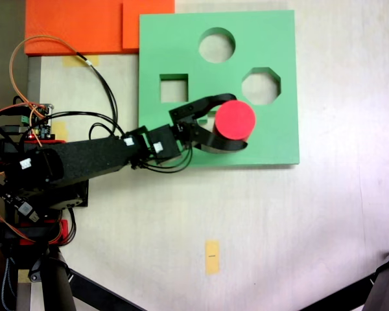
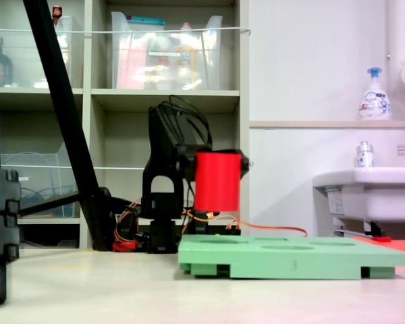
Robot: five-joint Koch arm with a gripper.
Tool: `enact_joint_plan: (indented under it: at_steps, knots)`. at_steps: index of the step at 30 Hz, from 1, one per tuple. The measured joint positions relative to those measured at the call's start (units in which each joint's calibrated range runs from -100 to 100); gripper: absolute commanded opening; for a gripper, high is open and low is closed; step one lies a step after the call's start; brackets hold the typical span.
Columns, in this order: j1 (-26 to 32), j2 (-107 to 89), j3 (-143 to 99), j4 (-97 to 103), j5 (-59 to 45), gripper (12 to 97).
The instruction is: Put the cylinder block into the corresponding hole
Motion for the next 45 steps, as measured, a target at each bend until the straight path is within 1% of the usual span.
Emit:
enact_joint_plan:
  at_steps: [1, 2, 8, 11, 14, 17, 19, 22, 26, 30, 35, 40, 45]
  knots:
    - [0.2, 0.3, 0.5, -0.2, -0.1, 32.6]
    - [2.2, 1.6, 1.8, -1.3, -0.3, 32.8]
    - [2.4, 0.0, 1.1, -1.6, -0.4, 32.8]
    - [1.6, -9.3, -6.8, -1.6, -0.4, 32.5]
    - [0.9, -25.3, -18.3, -1.6, -0.4, 32.3]
    - [0.4, -38.2, -23.9, -2.3, -0.4, 32.3]
    - [-0.1, -42.8, -25.4, -4.0, -0.5, 32.3]
    - [-0.4, -43.2, -25.4, -4.2, -0.5, 32.3]
    - [0.8, -35.0, -22.0, -4.3, -0.5, 32.5]
    - [4.0, -19.6, -7.8, -4.3, -0.5, 32.5]
    - [7.9, -3.6, 1.4, -4.5, -1.1, 32.6]
    - [10.9, 5.1, 5.4, -7.3, -1.1, 32.6]
    - [12.2, 14.0, 7.6, -7.4, -1.1, 32.6]
